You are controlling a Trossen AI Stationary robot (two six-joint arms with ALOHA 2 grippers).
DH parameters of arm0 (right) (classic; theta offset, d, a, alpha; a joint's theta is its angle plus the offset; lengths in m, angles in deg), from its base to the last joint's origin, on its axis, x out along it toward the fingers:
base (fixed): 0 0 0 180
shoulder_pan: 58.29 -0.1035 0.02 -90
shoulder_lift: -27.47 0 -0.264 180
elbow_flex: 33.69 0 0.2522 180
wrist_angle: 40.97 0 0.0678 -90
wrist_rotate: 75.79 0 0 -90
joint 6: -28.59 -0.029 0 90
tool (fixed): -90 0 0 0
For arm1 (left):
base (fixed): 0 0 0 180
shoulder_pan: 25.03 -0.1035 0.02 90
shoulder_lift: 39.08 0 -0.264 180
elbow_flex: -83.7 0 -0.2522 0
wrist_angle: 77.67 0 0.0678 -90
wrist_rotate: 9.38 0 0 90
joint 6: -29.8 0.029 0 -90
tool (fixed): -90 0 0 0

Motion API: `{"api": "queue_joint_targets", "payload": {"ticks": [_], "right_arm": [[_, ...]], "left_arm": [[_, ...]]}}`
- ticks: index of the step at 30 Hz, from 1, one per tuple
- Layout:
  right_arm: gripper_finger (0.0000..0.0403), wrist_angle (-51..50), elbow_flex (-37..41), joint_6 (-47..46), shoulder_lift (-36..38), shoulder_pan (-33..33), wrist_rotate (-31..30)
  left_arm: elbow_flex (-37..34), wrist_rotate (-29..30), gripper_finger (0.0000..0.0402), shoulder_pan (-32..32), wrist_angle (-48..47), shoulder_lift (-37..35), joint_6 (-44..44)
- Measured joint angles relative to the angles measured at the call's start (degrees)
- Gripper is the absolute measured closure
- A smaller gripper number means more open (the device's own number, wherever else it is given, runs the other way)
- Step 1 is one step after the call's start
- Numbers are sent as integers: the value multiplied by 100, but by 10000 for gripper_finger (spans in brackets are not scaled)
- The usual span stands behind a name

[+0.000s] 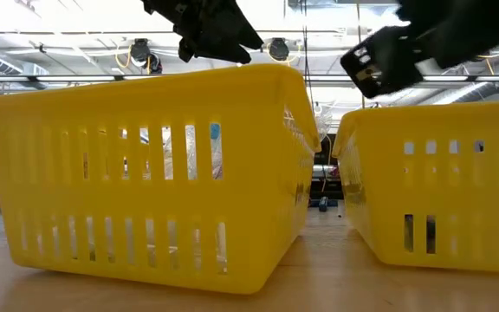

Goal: Pick & Place Travel size toiletries
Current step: Put the blue rolled gauze into the bottom right yellow bin

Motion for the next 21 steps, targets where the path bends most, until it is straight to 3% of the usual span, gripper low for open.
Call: {"api": "queue_joint_targets", "payload": {"ticks": [8, 13, 17, 21], "right_arm": [[248, -464, 0, -277, 760, 705, -1526], [254, -887, 0, -173, 815, 1442, -2317], [257, -1029, 0, -15, 555, 2142, -2255], [257, -1241, 6, 1311, 317, 2776, -1608]], "left_arm": [[0, 0, 201, 0, 2, 0, -72], [0, -6, 201, 0, 2, 0, -79], [0, -49, 201, 1, -1, -2, -79], [0, -53, 201, 4, -4, -2, -76]]}}
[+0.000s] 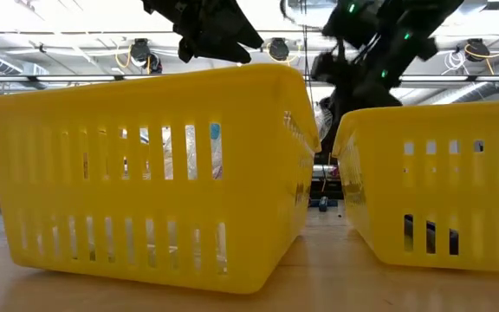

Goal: Pick & Place Travel size toiletries
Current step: Put the blue rolled gauze into the bottom right yellow bin

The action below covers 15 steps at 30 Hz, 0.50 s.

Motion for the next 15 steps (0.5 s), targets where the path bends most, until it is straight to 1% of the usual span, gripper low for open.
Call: {"api": "queue_joint_targets", "payload": {"ticks": [2, 4, 6, 8, 12, 15], "right_arm": [[258, -58, -1, 472, -96, 282, 397], [259, -6, 1, 654, -210, 547, 843], [259, 8, -8, 770, -361, 758, 1143], [259, -18, -4, 908, -535, 908, 1261], [260, 12, -4, 1313, -775, 1089, 1309], [260, 37, -4, 1596, -969, 1137, 1615]], "left_arm": [[0, -2, 201, 0, 0, 0, 0], [0, -2, 201, 0, 0, 0, 0], [0, -6, 201, 0, 0, 0, 0], [0, -6, 201, 0, -5, -2, 2], [0, -6, 201, -4, -26, -2, 2], [0, -6, 201, -4, -26, -2, 4]]}}
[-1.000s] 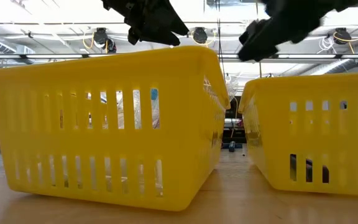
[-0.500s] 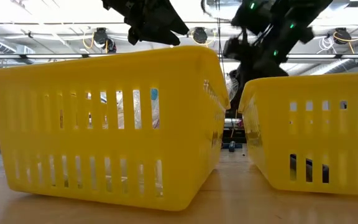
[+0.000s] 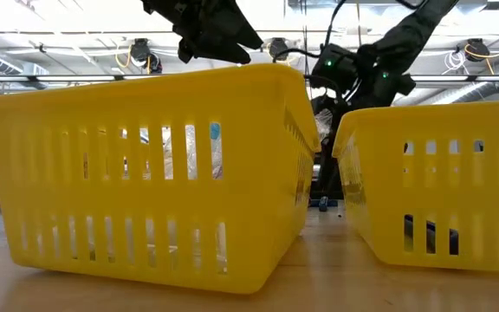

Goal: Pick & Place Travel size toiletries
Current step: Put the blue rolled gauze into the bottom right yellow bin

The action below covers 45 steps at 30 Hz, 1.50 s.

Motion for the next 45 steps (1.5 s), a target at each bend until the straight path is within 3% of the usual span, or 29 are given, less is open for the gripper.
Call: {"api": "queue_joint_targets", "payload": {"ticks": [6, 17, 25, 31, 39, 45], "right_arm": [[260, 323, -9, 542, -451, -7, 91], [268, 36, -22, 571, -644, -4, 47], [343, -280, -13, 735, -653, -20, -387], [398, -313, -9, 832, -656, -17, -391], [399, -251, -4, 557, -658, -17, -370], [356, -171, -2, 415, -573, -20, -372]], "left_arm": [[0, -2, 201, 0, 0, 0, 4], [0, 0, 201, 0, -3, 0, 9], [0, 7, 201, 0, -3, 0, 33], [0, 33, 201, 0, -4, 0, 31], [0, 37, 201, 0, -4, 0, 24], [0, 39, 201, 0, -7, 0, 20]]}}
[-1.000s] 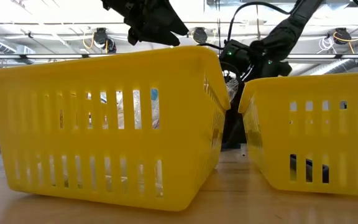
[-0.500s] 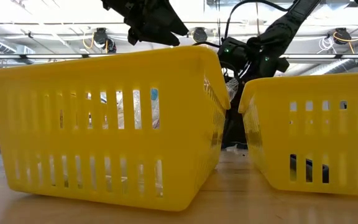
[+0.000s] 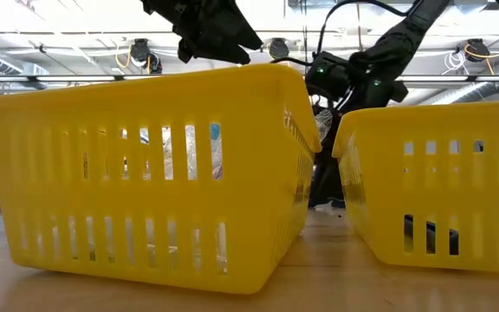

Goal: Pick & Place Travel size toiletries
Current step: Put the blue rolled gauze into the bottom right yellow bin

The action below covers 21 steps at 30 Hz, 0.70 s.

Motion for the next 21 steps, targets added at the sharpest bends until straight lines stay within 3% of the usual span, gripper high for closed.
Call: {"api": "queue_joint_targets", "payload": {"ticks": [10, 21], "right_arm": [[238, -44, 15, 0, 276, 10, -33], [232, 103, 15, 5, 276, 48, -655]], "left_arm": [[0, 2, 201, 0, -126, 0, -10], [0, 4, 201, 0, -122, 0, -19]]}}
